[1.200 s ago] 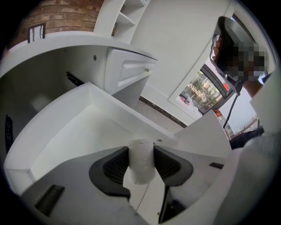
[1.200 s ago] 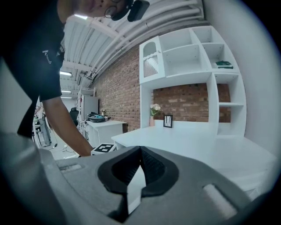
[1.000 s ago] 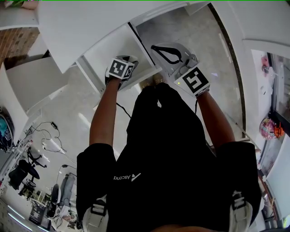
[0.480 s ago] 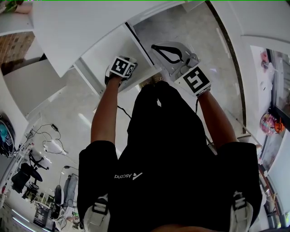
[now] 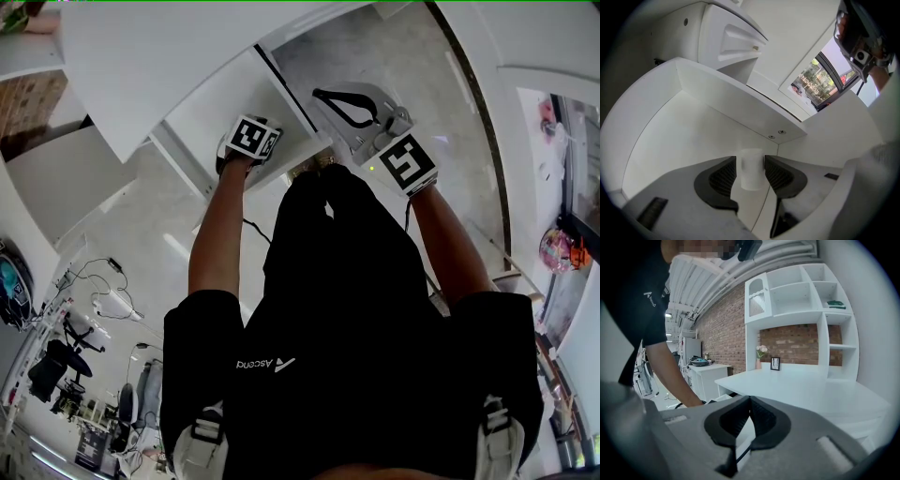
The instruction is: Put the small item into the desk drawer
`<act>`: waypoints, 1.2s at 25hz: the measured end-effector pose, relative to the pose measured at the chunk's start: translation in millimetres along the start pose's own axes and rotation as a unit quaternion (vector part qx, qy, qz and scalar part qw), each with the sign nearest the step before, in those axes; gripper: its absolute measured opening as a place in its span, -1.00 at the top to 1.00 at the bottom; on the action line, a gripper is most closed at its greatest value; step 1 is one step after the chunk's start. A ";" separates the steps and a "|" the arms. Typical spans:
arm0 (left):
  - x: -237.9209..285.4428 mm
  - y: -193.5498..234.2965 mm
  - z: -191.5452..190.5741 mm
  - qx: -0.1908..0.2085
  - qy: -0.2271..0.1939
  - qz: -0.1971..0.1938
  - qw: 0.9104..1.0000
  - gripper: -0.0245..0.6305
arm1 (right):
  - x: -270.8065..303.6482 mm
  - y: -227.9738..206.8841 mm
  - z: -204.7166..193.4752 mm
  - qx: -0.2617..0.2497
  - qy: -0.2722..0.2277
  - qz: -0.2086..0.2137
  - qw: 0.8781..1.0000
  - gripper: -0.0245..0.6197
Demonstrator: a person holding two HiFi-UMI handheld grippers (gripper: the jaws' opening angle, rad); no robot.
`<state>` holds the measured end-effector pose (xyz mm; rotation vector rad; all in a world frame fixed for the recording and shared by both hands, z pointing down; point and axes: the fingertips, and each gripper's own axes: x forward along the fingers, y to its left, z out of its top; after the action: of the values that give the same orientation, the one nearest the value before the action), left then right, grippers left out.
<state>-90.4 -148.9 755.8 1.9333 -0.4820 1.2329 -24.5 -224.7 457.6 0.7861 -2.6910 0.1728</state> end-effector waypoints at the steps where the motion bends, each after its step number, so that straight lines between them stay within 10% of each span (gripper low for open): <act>1: -0.1 -0.2 0.0 -0.001 0.000 -0.001 1.000 0.34 | -0.1 -0.1 -0.1 -0.001 0.000 0.000 1.000 0.92; 20: -38.9 -13.1 23.3 0.006 -0.057 0.014 0.998 0.33 | -7.0 6.0 8.8 -0.002 -0.018 0.012 1.000 0.92; 30: -132.5 -41.3 72.4 0.014 -0.220 0.051 0.974 0.38 | -12.2 16.9 30.0 -0.009 -0.043 0.022 0.999 0.92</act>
<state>-80.9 -190.9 605.3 2.2366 -0.8012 0.8682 -32.4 -210.5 424.9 0.7448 -2.7878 0.1272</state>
